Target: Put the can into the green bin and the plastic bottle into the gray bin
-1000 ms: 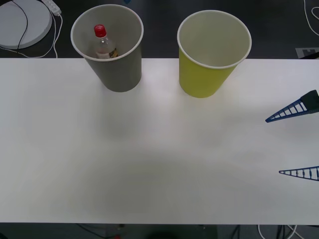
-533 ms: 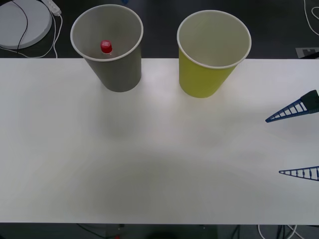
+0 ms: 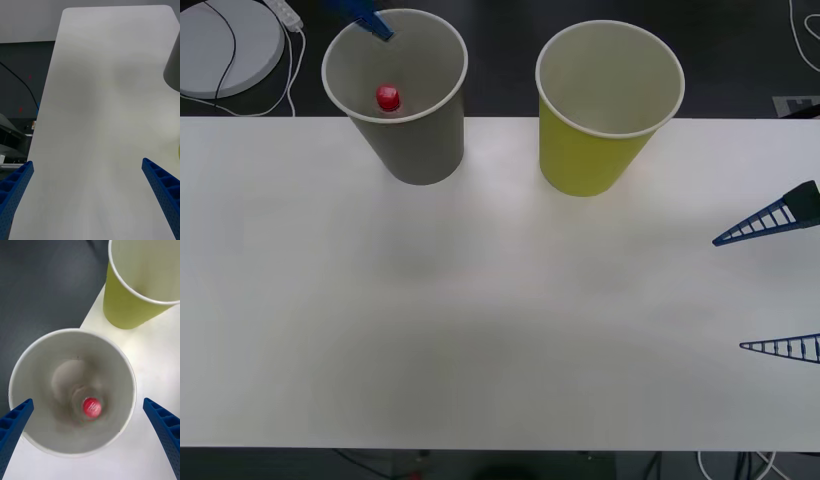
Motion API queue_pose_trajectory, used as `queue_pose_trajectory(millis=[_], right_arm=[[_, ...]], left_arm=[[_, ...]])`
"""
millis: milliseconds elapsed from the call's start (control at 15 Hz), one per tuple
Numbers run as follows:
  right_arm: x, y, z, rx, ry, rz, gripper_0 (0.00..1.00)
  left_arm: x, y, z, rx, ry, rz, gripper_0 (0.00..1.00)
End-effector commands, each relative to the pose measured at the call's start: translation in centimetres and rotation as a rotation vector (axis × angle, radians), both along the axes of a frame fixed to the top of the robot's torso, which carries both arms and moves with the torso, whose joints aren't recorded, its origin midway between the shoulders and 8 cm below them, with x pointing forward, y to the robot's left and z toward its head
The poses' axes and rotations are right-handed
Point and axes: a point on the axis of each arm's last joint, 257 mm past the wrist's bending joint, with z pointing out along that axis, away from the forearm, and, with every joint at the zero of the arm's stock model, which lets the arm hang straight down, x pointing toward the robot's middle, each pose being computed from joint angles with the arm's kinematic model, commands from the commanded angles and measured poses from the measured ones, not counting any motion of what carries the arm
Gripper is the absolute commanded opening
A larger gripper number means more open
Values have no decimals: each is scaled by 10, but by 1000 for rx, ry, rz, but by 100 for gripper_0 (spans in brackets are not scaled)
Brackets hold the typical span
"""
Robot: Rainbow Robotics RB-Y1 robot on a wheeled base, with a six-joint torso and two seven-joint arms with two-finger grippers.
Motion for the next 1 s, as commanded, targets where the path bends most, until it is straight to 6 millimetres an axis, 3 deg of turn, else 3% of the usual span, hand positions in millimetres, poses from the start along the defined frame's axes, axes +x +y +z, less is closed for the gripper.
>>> queue_pose_trajectory(millis=[67, 667, 1000], right_arm=[[0, 0, 0, 0, 0, 0, 100], [0, 0, 0, 0, 0, 0, 100], [0, 0, 0, 0, 0, 0, 100]], left_arm=[[-15, 22, -11, -12, -1, -12, 100], [-53, 91, -47, -118, -27, -26, 100], [-78, 126, -80, -206, -76, -59, 100]])
